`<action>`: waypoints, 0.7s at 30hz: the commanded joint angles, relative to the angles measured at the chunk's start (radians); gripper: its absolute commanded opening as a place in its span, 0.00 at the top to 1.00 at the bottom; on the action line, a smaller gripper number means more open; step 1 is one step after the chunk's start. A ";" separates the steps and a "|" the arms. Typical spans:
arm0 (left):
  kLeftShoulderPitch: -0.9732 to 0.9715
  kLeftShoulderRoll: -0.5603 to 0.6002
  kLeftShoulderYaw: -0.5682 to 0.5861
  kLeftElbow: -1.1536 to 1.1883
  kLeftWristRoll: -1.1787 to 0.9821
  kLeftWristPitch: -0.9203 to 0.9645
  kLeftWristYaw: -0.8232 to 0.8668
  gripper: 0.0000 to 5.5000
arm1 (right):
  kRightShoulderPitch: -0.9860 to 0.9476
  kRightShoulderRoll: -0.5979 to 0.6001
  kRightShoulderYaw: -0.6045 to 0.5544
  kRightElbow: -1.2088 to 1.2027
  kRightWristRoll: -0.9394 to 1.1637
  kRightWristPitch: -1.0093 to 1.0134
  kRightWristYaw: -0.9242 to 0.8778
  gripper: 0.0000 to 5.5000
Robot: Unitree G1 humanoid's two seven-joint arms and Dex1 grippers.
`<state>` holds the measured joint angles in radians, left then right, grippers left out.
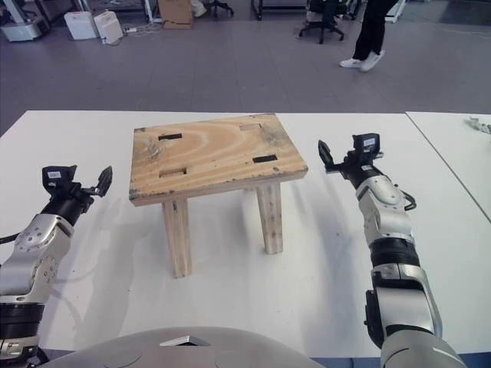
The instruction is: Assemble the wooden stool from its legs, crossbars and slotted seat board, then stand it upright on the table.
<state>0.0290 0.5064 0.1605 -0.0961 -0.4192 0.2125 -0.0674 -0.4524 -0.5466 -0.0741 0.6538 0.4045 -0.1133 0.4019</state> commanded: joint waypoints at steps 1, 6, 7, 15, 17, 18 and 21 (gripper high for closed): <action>-0.074 -0.041 -0.016 0.035 0.078 -0.023 -0.001 0.21 | -0.032 0.040 -0.036 0.080 -0.044 -0.062 0.017 0.12; -0.087 -0.078 0.019 0.049 0.120 -0.028 -0.001 0.21 | -0.080 0.065 -0.050 0.129 -0.102 -0.102 0.023 0.12; -0.086 -0.083 0.031 0.051 0.123 -0.025 0.001 0.21 | -0.090 0.069 -0.052 0.136 -0.112 -0.107 0.024 0.12; -0.144 -0.092 0.062 0.119 0.176 -0.023 -0.002 0.21 | -0.081 0.099 -0.090 0.136 -0.145 -0.127 0.004 0.12; -0.156 -0.099 0.067 0.137 0.189 -0.032 0.007 0.21 | -0.093 0.097 -0.095 0.141 -0.161 -0.128 -0.014 0.12; -0.165 -0.103 0.072 0.152 0.204 -0.043 0.024 0.21 | -0.104 0.098 -0.102 0.151 -0.165 -0.120 -0.038 0.12; -0.210 -0.113 0.090 0.222 0.255 -0.067 0.091 0.21 | -0.176 0.088 -0.213 0.214 -0.082 -0.043 -0.114 0.12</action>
<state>-0.1434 0.3977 0.2390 0.0891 -0.1980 0.1605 -0.0101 -0.5655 -0.4473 -0.2289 0.8390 0.2772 -0.1992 0.3122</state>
